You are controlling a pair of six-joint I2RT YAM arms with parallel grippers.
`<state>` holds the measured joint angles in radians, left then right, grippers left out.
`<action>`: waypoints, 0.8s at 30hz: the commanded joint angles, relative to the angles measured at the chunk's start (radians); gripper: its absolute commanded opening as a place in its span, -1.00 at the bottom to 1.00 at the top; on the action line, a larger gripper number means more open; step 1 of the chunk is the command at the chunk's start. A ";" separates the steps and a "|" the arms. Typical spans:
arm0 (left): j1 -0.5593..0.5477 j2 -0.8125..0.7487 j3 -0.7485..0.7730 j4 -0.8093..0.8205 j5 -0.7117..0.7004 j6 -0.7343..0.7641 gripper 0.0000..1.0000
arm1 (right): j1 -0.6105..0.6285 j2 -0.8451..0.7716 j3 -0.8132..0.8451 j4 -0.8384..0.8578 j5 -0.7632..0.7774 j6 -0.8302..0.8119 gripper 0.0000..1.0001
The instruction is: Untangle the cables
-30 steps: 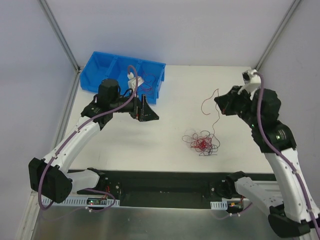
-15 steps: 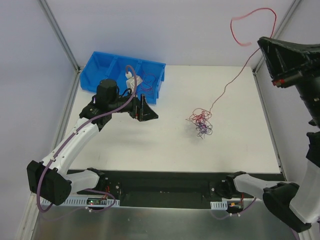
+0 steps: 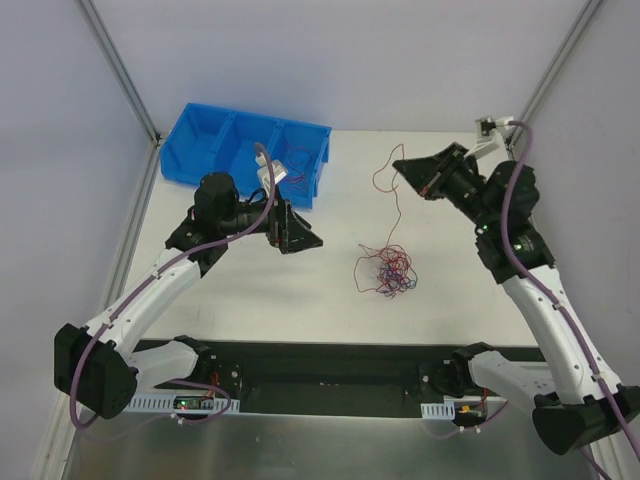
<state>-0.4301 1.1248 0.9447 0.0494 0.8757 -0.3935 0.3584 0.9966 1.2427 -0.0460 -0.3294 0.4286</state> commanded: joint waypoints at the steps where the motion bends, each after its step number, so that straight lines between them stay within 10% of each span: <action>1: -0.090 0.013 -0.072 0.257 -0.047 -0.081 0.71 | 0.016 -0.085 -0.191 0.337 -0.013 0.195 -0.99; 9: -0.277 0.170 -0.103 0.314 -0.461 -0.050 0.66 | 0.014 -0.208 -0.299 0.272 0.105 0.158 -0.99; 19: -0.400 0.429 -0.060 0.489 -0.488 0.004 0.73 | 0.010 -0.259 -0.175 0.132 0.133 0.045 -0.99; 24: -0.417 0.470 -0.061 0.554 -0.471 -0.005 0.15 | 0.011 -0.268 -0.176 0.120 0.119 0.047 -0.99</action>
<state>-0.8398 1.5864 0.8589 0.4644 0.4007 -0.4164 0.3702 0.7349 1.0420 0.0891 -0.2134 0.5034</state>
